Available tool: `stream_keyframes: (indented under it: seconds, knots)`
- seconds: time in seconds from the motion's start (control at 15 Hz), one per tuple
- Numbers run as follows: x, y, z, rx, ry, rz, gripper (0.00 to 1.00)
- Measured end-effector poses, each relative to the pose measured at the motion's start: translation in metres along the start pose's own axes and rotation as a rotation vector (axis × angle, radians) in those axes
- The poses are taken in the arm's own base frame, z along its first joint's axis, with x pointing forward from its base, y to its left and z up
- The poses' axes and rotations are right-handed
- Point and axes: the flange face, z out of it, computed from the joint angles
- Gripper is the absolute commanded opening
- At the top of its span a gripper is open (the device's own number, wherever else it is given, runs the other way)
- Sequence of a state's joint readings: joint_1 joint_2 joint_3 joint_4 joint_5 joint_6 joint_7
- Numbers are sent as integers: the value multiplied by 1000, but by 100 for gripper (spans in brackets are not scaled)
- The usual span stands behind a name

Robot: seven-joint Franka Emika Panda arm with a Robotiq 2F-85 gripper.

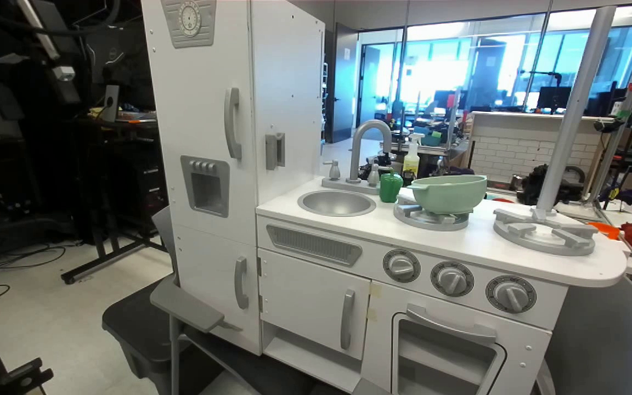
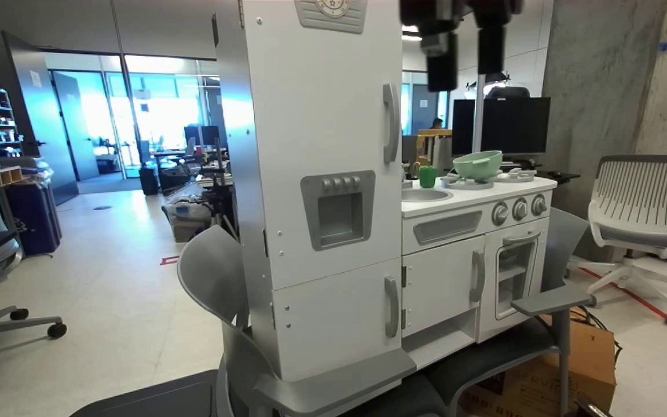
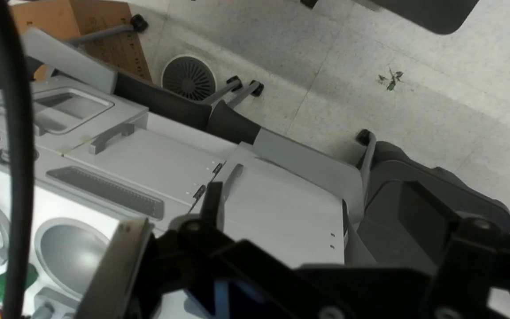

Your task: Put the green and orange sponges inside the top part of the fridge then close it

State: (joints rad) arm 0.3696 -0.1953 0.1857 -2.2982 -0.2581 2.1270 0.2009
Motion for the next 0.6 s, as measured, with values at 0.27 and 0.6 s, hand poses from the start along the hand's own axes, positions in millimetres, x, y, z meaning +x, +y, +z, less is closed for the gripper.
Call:
stream_keyframes:
  seconds: [0.27, 0.6]
  knots:
    - [-68, 23, -7, 117, 4, 121, 100]
    - [-138, 93, -48, 222, 86, 355, 100]
